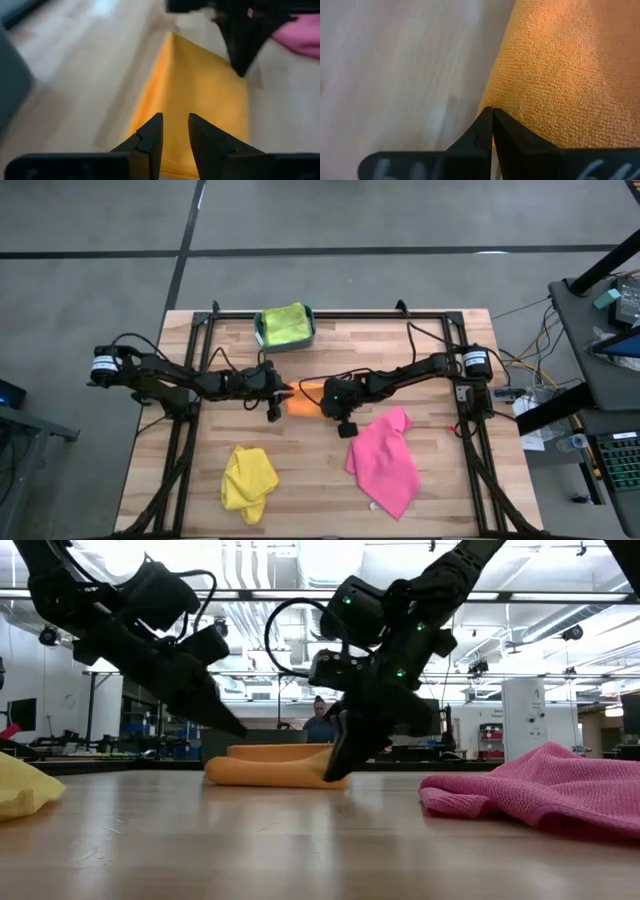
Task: Fold microfiber towels
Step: Fold the orange towel
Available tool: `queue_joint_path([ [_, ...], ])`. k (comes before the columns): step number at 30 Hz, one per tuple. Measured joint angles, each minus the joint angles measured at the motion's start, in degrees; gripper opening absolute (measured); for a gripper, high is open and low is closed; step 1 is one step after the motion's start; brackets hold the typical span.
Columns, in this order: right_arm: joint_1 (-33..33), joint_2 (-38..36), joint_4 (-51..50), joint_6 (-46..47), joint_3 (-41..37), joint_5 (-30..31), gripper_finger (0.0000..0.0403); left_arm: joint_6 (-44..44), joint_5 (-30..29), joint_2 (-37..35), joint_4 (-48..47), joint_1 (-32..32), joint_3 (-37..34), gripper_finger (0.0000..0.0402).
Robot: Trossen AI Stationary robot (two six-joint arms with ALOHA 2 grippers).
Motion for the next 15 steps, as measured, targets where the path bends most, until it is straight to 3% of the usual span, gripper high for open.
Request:
queue_joint_path([
  [9,-0.52,-5.64,-4.33,-1.55,-0.15,0.55,0.0008,3.49,-10.06,7.35,7.9,0.37,0.11,0.0077],
  [15,-0.5,-6.55,-4.3,1.53,-0.11,0.36,0.0008,4.11,-9.54,8.7,13.06,0.38,0.13,0.0077],
])
